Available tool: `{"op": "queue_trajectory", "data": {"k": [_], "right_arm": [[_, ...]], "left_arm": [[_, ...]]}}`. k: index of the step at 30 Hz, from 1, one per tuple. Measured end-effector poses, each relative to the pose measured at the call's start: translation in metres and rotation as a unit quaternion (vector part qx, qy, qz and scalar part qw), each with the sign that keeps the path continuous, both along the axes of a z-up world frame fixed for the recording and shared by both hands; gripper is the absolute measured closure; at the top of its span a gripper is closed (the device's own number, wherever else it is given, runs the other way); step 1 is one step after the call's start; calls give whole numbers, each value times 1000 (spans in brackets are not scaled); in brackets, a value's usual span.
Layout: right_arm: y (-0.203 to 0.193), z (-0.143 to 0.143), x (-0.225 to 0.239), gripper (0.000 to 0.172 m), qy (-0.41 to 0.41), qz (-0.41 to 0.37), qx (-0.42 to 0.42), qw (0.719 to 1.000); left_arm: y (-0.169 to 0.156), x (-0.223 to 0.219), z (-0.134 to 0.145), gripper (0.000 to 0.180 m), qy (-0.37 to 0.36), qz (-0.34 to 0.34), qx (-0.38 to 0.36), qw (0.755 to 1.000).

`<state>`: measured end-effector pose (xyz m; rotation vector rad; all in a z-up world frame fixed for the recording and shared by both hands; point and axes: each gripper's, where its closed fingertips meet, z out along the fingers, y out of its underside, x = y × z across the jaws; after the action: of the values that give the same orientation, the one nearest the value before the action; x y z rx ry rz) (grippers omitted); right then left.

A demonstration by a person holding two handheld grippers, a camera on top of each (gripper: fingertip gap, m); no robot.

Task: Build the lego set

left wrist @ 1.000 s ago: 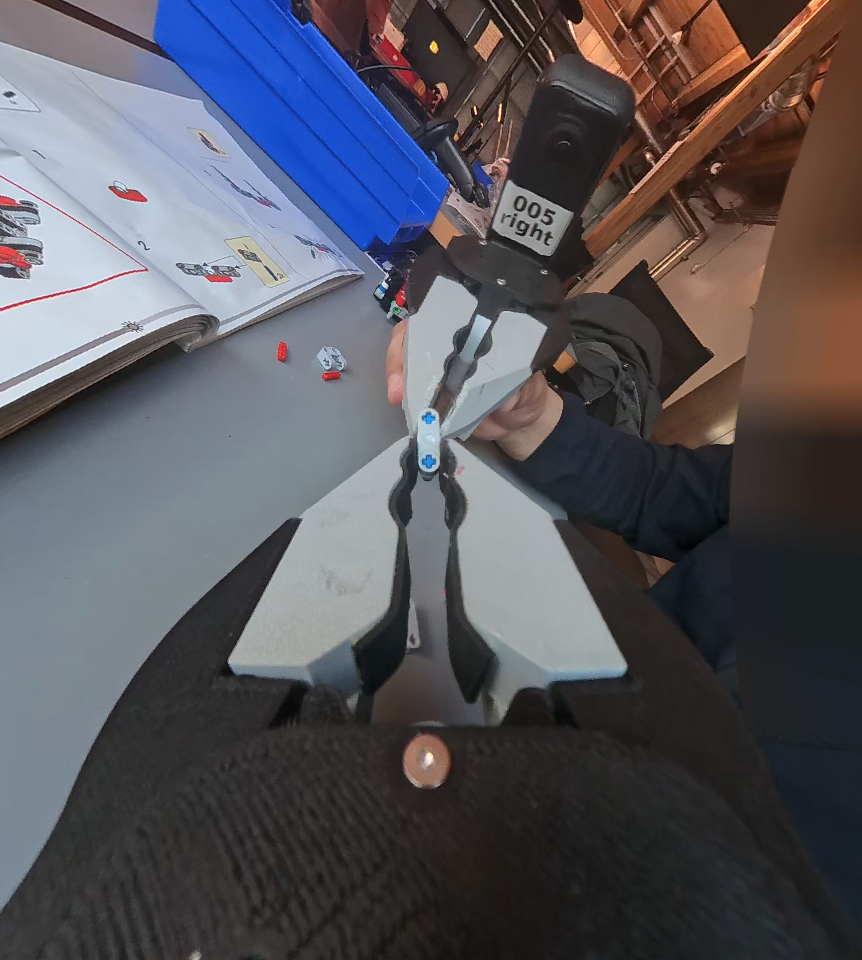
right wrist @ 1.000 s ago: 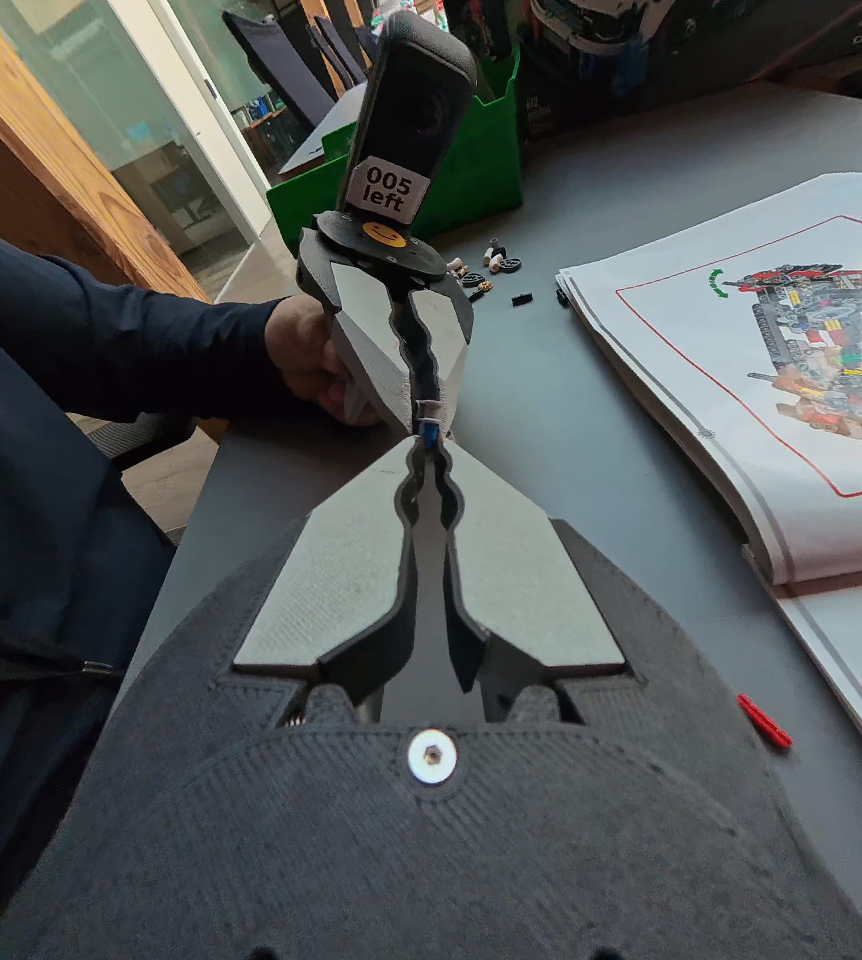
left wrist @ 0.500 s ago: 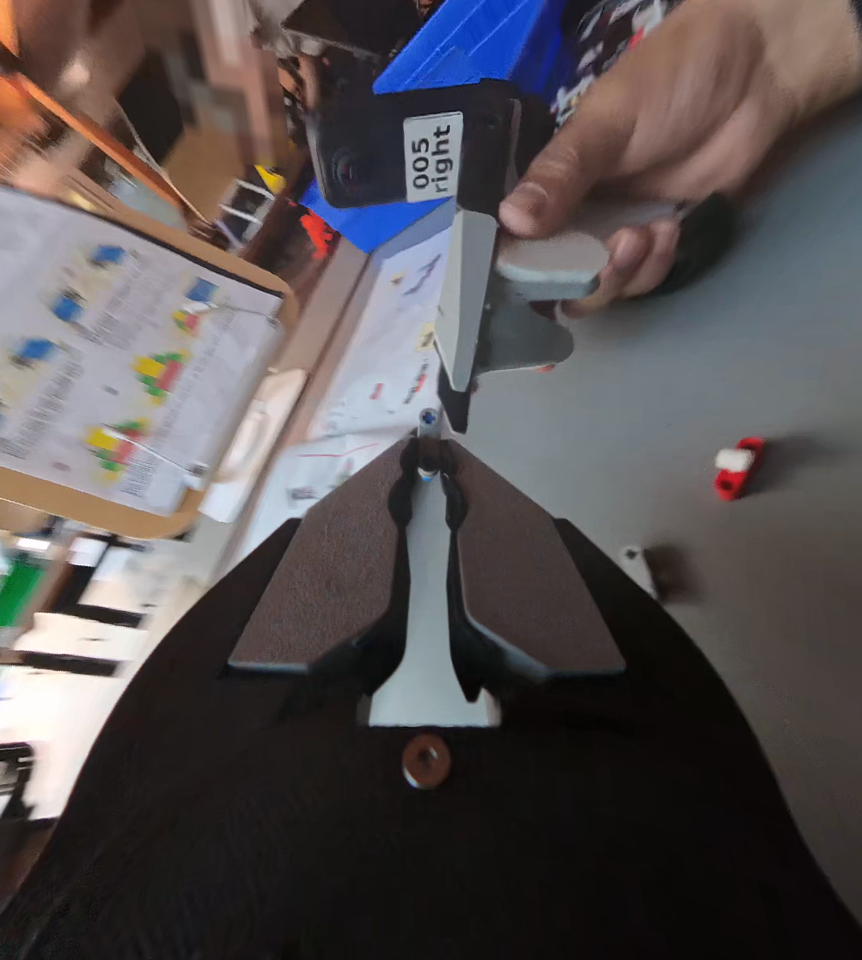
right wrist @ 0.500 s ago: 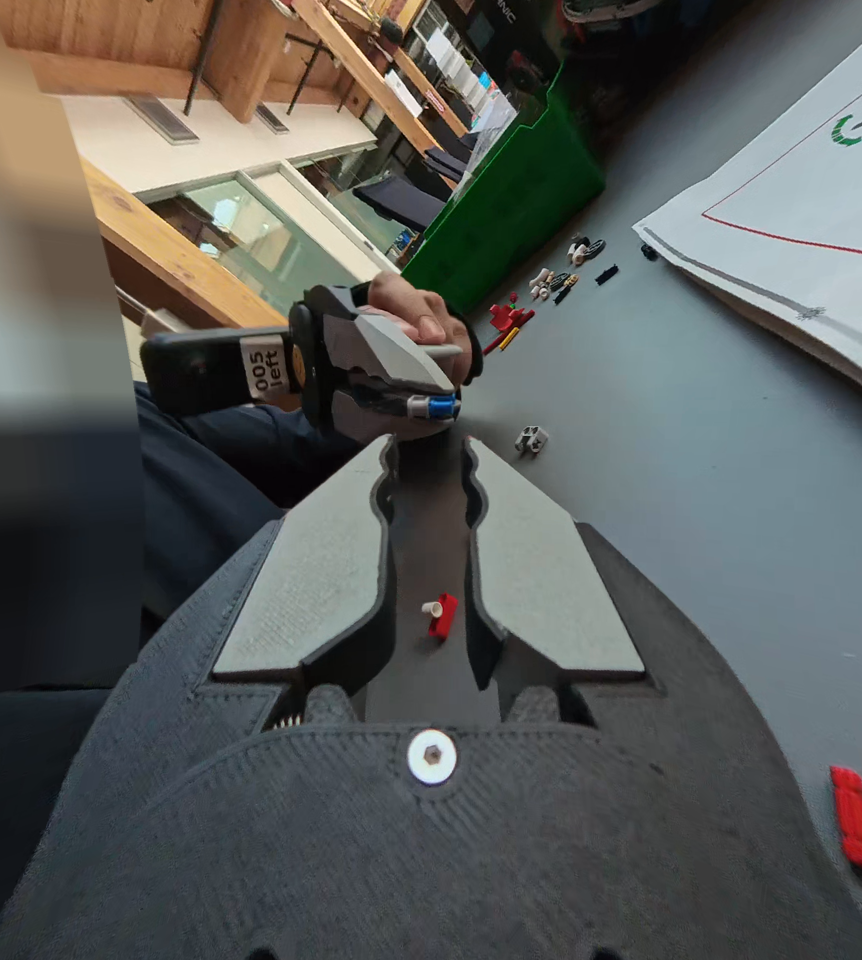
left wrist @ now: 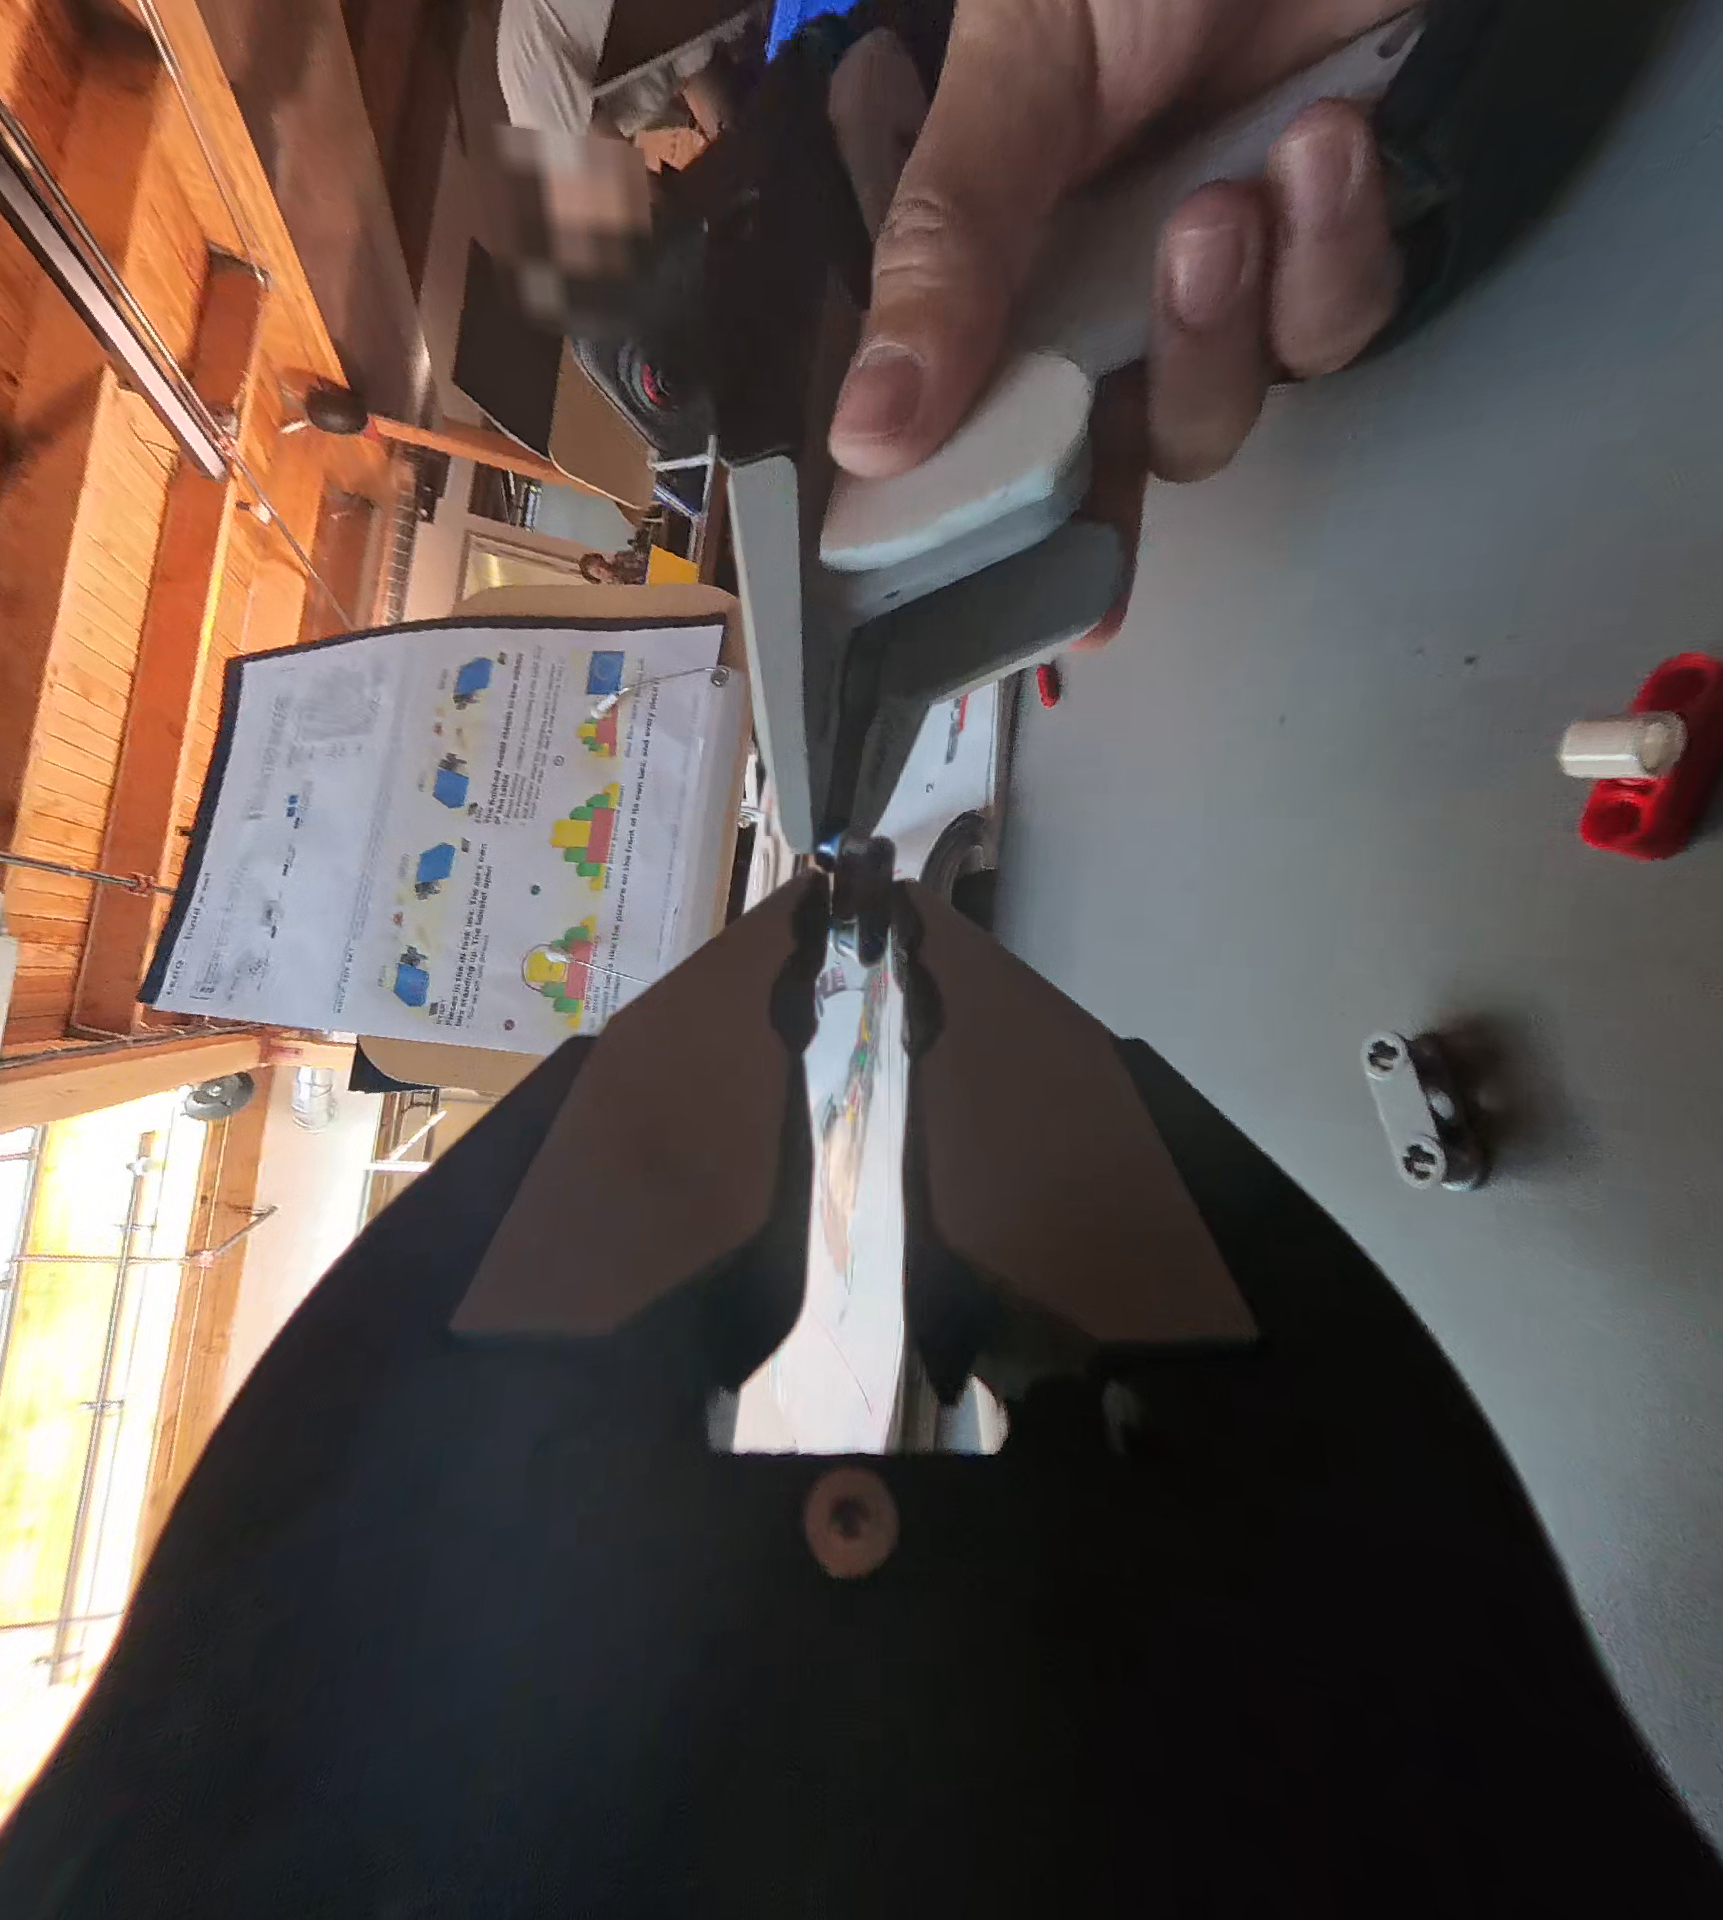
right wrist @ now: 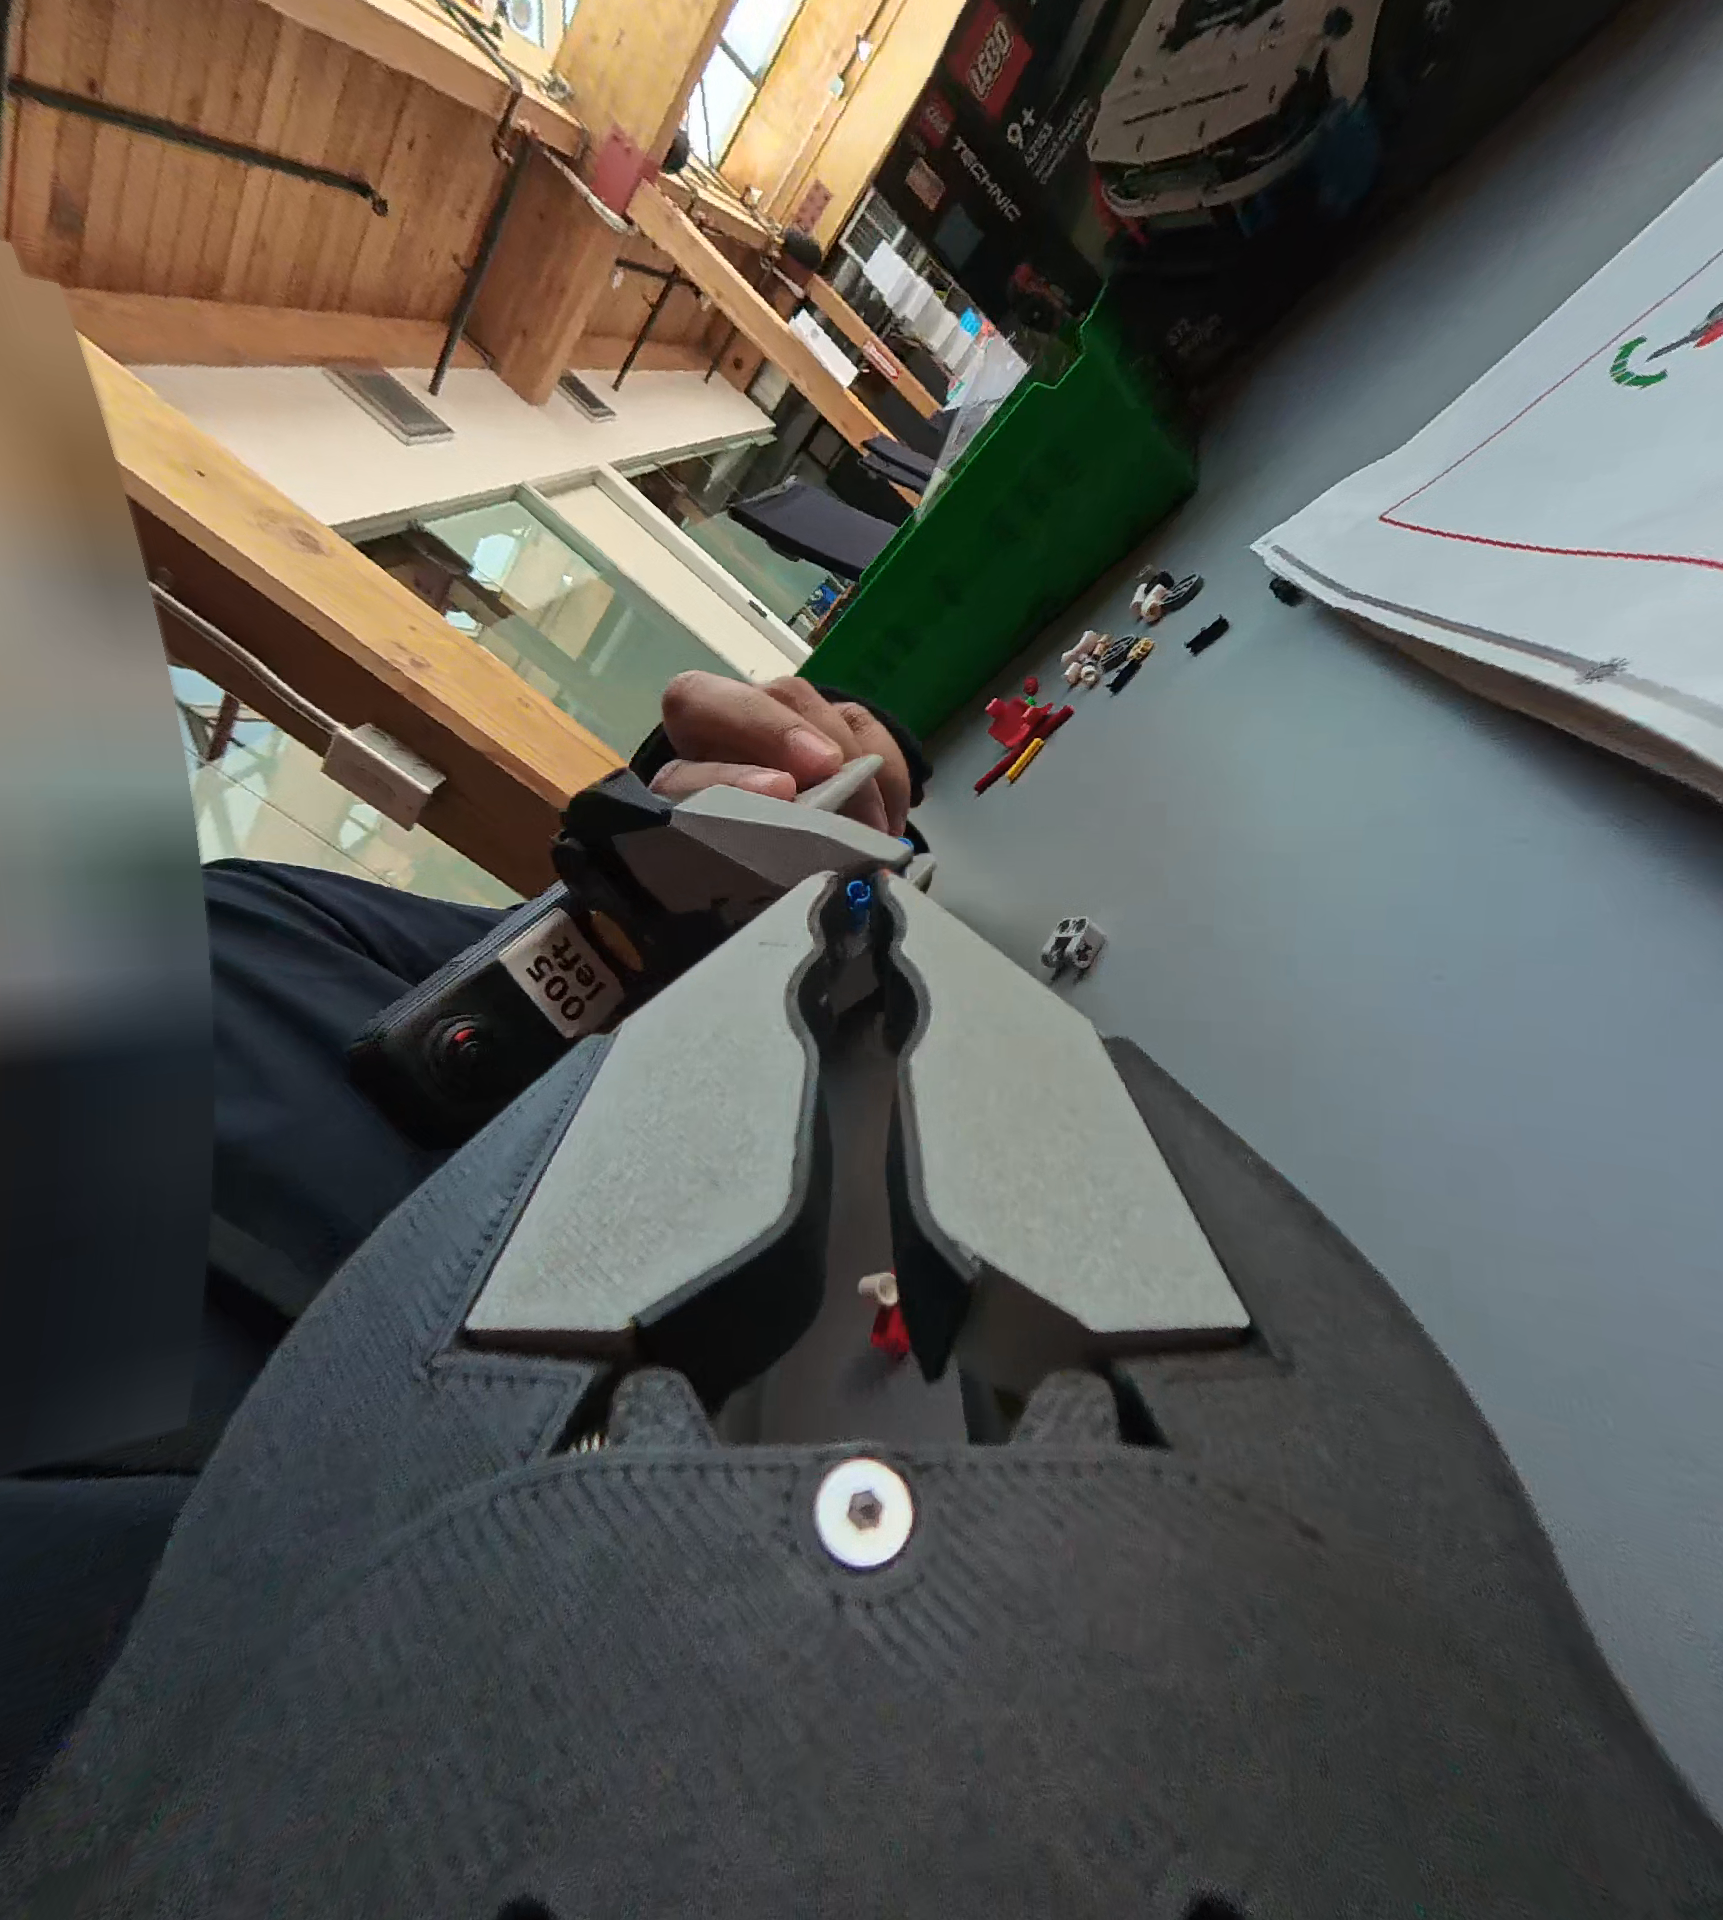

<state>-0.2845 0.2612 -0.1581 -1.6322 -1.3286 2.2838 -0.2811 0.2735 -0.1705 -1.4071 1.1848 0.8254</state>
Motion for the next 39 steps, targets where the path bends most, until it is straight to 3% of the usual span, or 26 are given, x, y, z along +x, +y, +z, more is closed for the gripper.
{"op": "queue_trajectory", "data": {"k": [4,7,9,11,13,14,17,19,24,28,30,32,35,37,39], "right_arm": [[5,-1,-4,171,1,-27,21,999],[11,-2,-6,171,8,-57,81,995],[16,-2,-5,171,10,-68,104,992],[19,-2,-1,171,18,-72,118,990],[20,2,3,171,31,-67,122,990],[19,6,5,171,44,-63,125,989],[9,13,10,171,69,-32,138,988],[-1,16,11,171,81,-2,134,988],[-13,16,10,171,85,27,137,986],[-10,16,10,171,82,20,137,987],[-7,20,13,172,90,16,129,987],[-7,21,14,171,92,16,129,987],[-14,22,13,171,101,29,131,986],[-19,22,13,172,104,36,138,984],[-18,23,13,172,105,33,140,984]], "left_arm": [[5,-4,-2,172,10,23,0,1000],[5,-5,-1,165,-42,30,-20,998],[5,-6,5,153,-121,30,-35,992],[3,-11,15,143,-244,19,-70,967],[2,-17,19,141,-361,-3,-122,925],[-1,-13,17,147,-421,-30,-173,890],[-16,6,25,150,-572,-126,-320,745],[-21,11,32,162,-612,-160,-352,690],[-27,18,27,180,-629,-173,-395,646],[-25,9,25,177,-631,-161,-391,650],[-18,-4,24,153,-641,-133,-373,657],[-18,-5,18,149,-637,-127,-385,656],[-26,14,23,156,-641,-164,-416,624],[-28,22,22,171,-630,-172,-420,630],[-28,22,24,173,-630,-173,-410,637]]}}
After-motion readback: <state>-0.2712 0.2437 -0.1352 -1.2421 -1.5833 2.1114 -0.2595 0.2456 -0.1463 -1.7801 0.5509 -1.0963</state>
